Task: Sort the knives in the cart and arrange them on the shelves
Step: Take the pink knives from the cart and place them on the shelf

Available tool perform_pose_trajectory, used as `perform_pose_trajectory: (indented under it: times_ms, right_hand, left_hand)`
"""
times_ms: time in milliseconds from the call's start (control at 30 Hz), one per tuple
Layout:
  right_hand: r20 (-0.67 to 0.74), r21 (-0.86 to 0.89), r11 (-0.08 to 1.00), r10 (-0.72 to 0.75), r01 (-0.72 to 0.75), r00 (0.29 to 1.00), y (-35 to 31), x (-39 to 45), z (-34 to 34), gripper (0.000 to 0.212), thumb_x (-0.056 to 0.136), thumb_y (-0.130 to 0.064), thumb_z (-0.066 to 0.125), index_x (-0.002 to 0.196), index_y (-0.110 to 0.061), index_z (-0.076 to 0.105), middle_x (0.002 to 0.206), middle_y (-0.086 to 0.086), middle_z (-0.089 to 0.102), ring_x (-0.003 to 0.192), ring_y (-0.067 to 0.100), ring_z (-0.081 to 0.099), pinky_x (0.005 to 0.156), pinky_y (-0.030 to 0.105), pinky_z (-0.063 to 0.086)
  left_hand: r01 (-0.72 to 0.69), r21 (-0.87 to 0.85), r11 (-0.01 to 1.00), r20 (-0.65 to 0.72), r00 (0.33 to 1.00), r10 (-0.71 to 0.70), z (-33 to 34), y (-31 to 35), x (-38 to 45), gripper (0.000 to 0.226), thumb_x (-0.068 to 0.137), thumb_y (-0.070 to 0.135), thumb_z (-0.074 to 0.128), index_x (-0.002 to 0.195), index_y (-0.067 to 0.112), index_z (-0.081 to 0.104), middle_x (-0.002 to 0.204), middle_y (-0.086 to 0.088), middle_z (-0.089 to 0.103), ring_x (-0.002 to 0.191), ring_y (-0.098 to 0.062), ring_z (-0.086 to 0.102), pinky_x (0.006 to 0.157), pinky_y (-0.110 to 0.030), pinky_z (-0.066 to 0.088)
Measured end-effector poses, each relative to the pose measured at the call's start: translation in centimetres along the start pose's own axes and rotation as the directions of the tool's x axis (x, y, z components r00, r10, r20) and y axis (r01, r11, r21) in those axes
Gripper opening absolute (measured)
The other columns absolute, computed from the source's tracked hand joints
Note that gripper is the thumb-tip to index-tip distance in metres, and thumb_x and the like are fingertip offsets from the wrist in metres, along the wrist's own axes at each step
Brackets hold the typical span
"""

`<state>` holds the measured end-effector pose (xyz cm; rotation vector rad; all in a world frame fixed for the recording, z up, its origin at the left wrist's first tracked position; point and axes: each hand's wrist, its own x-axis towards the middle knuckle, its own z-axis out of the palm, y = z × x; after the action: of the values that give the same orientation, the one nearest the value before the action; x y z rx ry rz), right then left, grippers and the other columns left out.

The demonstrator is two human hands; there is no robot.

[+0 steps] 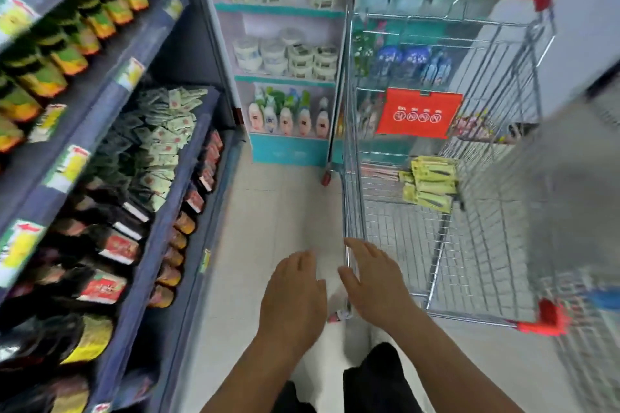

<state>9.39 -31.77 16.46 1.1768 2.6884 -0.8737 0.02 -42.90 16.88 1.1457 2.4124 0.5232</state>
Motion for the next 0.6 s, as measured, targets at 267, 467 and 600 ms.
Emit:
perform_pose_trajectory:
  times_ms: [267,467,600]
  right_hand:
    - [0.017,0.065,0.997,0.041,-0.042,0.999,12.2,5.8,-5.6,0.049,0.097,-0.031,0.044,0.144,-0.023,0.034,0.146,-0.003,0.039,0.132,0.016,0.036,0.109,0.033,0.028]
    - [0.088,0.038,0.999,0.032,-0.035,0.996,19.4,12.4,-8.4,0.049,0.098,-0.032,0.041,0.145,-0.021,0.031,0.147,0.000,0.038,0.131,0.019,0.037,0.108,0.034,0.029]
    - [0.114,0.030,0.999,0.028,-0.032,0.993,22.5,17.4,-8.8,0.049,0.098,-0.031,0.042,0.145,-0.019,0.031,0.144,0.003,0.041,0.128,0.023,0.040,0.105,0.034,0.032]
  left_hand:
    - [-0.003,-0.017,1.000,0.052,0.999,0.004,6.1,11.0,8.9,0.052,0.099,0.030,0.037,0.148,0.022,0.023,0.149,0.005,0.032,0.135,-0.011,0.027,0.109,-0.022,0.023]
    - [0.073,-0.030,0.997,0.125,0.990,-0.069,10.6,16.3,16.5,0.053,0.098,0.029,0.038,0.148,0.020,0.023,0.150,0.001,0.030,0.135,-0.014,0.028,0.110,-0.026,0.027]
    - [0.144,-0.025,0.989,0.150,0.979,-0.138,13.3,17.5,21.5,0.057,0.098,0.029,0.040,0.150,0.019,0.019,0.151,-0.001,0.027,0.136,-0.017,0.027,0.112,-0.030,0.028]
